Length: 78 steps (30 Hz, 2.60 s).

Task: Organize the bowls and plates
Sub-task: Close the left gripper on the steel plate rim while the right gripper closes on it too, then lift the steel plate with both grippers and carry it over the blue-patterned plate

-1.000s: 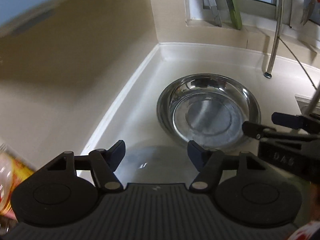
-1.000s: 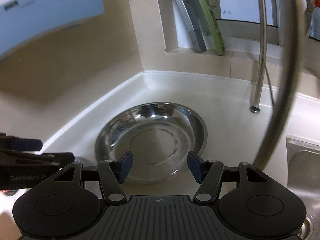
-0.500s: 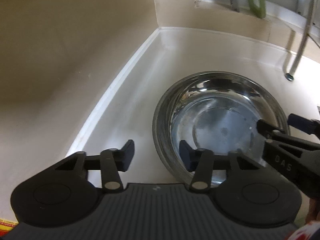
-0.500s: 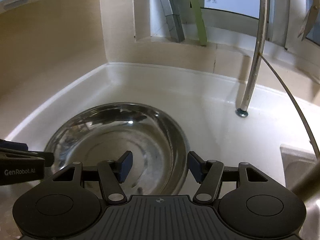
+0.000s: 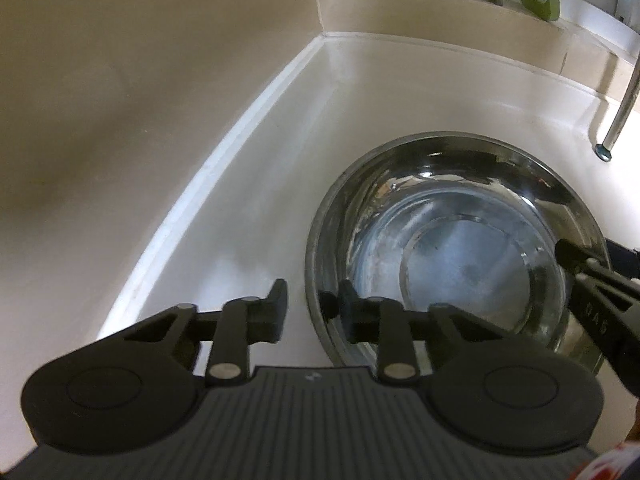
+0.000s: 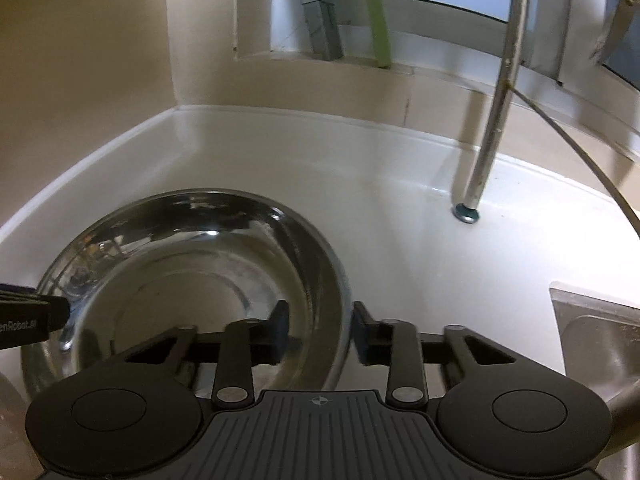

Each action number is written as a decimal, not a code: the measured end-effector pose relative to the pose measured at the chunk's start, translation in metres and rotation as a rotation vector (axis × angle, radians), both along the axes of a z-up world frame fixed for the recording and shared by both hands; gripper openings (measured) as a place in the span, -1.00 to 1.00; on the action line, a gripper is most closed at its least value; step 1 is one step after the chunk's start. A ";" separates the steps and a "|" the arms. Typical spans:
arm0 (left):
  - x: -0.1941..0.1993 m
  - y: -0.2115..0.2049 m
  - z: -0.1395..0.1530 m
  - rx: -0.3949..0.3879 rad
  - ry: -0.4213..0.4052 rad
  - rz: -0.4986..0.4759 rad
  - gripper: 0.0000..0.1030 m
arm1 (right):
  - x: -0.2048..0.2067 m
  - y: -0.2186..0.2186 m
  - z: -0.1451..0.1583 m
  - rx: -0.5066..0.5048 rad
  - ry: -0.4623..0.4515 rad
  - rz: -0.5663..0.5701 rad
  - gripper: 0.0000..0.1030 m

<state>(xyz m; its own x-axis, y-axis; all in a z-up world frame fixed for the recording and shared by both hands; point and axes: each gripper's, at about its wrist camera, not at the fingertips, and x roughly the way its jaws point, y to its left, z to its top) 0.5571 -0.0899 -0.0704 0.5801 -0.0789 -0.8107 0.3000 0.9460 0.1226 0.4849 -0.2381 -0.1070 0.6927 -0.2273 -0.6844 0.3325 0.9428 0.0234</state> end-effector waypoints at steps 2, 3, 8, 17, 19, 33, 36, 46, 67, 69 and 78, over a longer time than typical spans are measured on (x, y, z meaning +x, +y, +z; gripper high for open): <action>0.001 -0.002 -0.002 -0.001 0.000 -0.007 -0.60 | 0.000 -0.001 0.000 -0.008 -0.002 -0.015 -0.56; 0.001 -0.003 -0.003 0.001 -0.002 -0.010 -0.63 | 0.000 0.000 -0.001 -0.018 -0.001 -0.014 -0.60; 0.001 -0.006 -0.006 0.015 -0.025 -0.009 -0.64 | -0.004 0.005 -0.003 -0.057 -0.023 -0.022 -0.67; -0.004 0.004 0.004 -0.037 -0.072 -0.001 -0.66 | -0.019 0.012 0.013 -0.088 -0.114 -0.046 -0.72; -0.007 0.005 0.009 -0.037 -0.096 -0.004 -0.66 | -0.022 0.014 0.019 -0.093 -0.133 -0.052 -0.73; -0.046 0.023 0.034 -0.049 -0.142 0.022 -0.67 | -0.059 0.031 0.042 -0.070 -0.201 -0.020 -0.74; -0.056 0.027 0.040 -0.054 -0.151 0.033 -0.68 | -0.067 0.035 0.045 -0.055 -0.209 -0.003 -0.74; -0.097 0.036 0.069 -0.089 -0.213 0.079 -0.68 | -0.103 0.040 0.063 -0.003 -0.264 0.060 -0.74; -0.232 0.033 0.088 -0.202 -0.239 0.178 -0.68 | -0.204 0.010 0.078 0.042 -0.323 0.213 -0.74; -0.246 0.036 0.086 -0.200 -0.237 0.191 -0.68 | -0.214 0.009 0.075 0.048 -0.320 0.223 -0.74; -0.274 0.033 0.080 -0.194 -0.223 0.239 -0.68 | -0.235 0.004 0.069 0.053 -0.319 0.272 -0.74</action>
<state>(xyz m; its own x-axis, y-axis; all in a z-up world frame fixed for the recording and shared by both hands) 0.2827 -0.0572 0.0098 0.7610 -0.0598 -0.6460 0.0541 0.9981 -0.0287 0.2500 -0.2338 -0.0376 0.9017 0.0230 -0.4318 0.0396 0.9900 0.1355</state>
